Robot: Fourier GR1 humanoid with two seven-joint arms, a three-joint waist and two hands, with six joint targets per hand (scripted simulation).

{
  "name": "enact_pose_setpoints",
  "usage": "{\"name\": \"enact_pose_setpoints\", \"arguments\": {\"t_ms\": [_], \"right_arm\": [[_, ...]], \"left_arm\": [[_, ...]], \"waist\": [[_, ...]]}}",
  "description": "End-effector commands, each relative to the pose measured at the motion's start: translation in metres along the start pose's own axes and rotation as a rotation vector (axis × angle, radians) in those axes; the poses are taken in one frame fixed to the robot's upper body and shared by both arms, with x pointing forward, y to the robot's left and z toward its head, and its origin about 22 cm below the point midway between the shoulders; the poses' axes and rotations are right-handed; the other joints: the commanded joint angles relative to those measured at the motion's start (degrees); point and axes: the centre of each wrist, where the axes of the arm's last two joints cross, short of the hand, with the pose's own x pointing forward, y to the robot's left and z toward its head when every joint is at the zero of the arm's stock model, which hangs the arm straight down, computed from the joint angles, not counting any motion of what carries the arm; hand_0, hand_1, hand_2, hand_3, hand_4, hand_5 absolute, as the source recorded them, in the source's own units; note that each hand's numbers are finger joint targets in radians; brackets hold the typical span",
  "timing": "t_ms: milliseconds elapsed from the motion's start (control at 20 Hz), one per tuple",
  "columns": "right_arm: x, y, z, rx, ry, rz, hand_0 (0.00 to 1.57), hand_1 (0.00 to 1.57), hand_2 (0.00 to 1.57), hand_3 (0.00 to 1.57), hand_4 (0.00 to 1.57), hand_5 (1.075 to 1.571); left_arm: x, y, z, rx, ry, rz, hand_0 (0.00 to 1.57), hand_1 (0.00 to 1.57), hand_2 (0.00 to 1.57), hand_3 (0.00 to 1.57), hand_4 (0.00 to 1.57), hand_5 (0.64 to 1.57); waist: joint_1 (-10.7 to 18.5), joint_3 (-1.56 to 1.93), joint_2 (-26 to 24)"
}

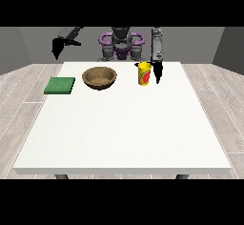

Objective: Pick the cup and pour the ball into the bowl, then pick the bowl and place it on the pad

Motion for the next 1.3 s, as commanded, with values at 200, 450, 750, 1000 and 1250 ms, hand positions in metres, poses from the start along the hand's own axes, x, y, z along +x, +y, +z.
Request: {"name": "enact_pose_setpoints", "arguments": {"t_ms": [200,450,750,1000,1250], "right_arm": [[0.004,0.007,-0.014,0.029,-0.012,0.001,0.00,0.00,0.00,0.00,0.00,1.571],[0.004,0.001,-0.016,0.023,-0.022,-0.004,0.00,0.00,0.00,0.00,0.00,1.571],[0.029,-0.030,-0.028,0.037,-0.091,0.017,0.00,0.00,0.00,0.00,0.00,1.570],[0.028,-0.036,-0.019,0.003,-0.012,0.027,0.00,0.00,0.00,0.00,0.00,1.570],[-0.017,-0.036,0.009,-0.051,0.179,0.017,0.00,0.00,0.00,0.00,0.00,1.569]], "left_arm": [[-0.024,0.001,-0.006,0.015,-0.001,-0.016,0.00,0.00,0.00,0.00,0.00,1.521],[-0.015,-0.008,-0.031,0.025,-0.006,-0.040,0.00,0.00,0.00,0.00,0.00,1.559],[-0.036,-0.029,0.022,0.035,-0.096,-0.340,1.32,1.32,1.57,1.57,1.45,1.245],[-0.044,-0.023,0.044,-0.003,-0.047,-0.364,1.33,1.33,1.57,1.57,1.50,1.245],[-0.004,0.029,-0.034,-0.082,-0.005,-0.655,1.38,1.38,1.57,1.57,1.57,1.341]], "waist": [[-1.0,0.00,1.9],[-2.1,0.01,2.0],[-4.7,0.01,5.4],[-2.7,0.00,0.5],[2.3,0.26,-10.0]]}}
